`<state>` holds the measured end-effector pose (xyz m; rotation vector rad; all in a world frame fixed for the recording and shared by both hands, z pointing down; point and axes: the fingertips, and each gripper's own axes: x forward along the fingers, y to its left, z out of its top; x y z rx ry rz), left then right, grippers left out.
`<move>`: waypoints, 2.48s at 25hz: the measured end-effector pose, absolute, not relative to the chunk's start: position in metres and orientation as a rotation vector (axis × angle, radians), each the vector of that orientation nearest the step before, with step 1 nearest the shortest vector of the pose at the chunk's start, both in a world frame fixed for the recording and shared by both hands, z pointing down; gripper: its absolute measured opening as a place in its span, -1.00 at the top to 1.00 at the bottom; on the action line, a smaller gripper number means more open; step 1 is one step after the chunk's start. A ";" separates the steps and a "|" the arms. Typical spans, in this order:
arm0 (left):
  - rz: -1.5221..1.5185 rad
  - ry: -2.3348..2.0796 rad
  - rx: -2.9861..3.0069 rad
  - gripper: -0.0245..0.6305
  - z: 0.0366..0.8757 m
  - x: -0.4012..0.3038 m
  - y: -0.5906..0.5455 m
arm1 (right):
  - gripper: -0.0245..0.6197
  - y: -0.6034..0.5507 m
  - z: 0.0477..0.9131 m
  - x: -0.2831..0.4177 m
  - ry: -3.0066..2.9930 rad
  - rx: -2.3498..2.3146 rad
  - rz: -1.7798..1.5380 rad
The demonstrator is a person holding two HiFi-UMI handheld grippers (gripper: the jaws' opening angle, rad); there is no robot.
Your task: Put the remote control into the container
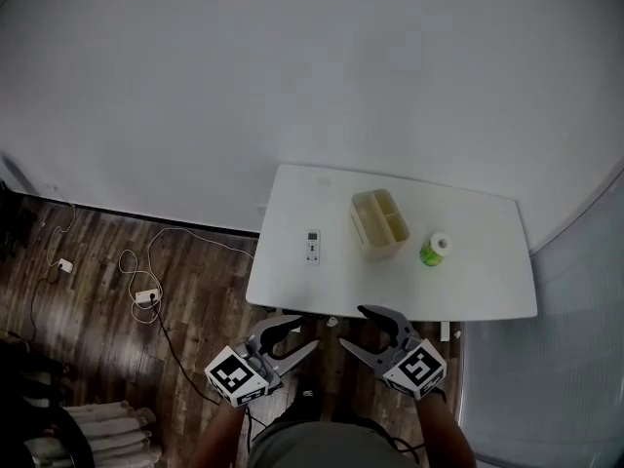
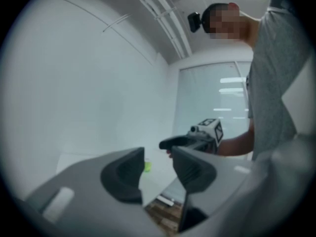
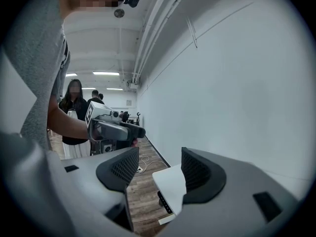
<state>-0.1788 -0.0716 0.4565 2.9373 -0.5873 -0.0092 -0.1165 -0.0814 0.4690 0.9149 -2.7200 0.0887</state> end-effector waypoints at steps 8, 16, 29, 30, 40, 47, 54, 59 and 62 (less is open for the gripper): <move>-0.002 -0.513 2.934 0.41 0.463 -0.182 -0.096 | 0.12 -0.102 0.472 -0.120 -2.695 0.969 0.101; 0.010 -0.580 2.942 0.41 0.465 -0.172 -0.127 | 0.12 -0.130 0.468 -0.111 -2.708 0.968 0.089; 0.039 -0.788 2.884 0.41 0.469 -0.120 -0.199 | 0.12 -0.206 0.476 -0.054 -2.787 0.812 0.109; 0.039 -0.812 2.879 0.41 0.468 -0.117 -0.204 | 0.12 -0.212 0.474 -0.048 -2.796 0.808 0.112; 0.115 -1.026 2.798 0.31 0.475 -0.084 -0.235 | 0.12 -0.246 0.475 -0.004 -2.859 0.694 0.127; 0.124 -1.175 2.717 0.31 0.484 -0.079 -0.249 | 0.12 -0.255 0.475 0.016 -2.883 0.644 0.132; 0.159 -1.182 2.650 0.31 0.515 -0.079 -0.263 | 0.12 -0.264 0.487 0.024 -2.865 0.668 0.183; 0.157 -1.226 2.587 0.31 0.551 -0.095 -0.283 | 0.12 -0.272 0.496 0.018 -2.827 0.708 0.187; 0.149 -1.330 2.519 0.31 0.575 -0.116 -0.296 | 0.12 -0.275 0.496 0.014 -2.806 0.736 0.195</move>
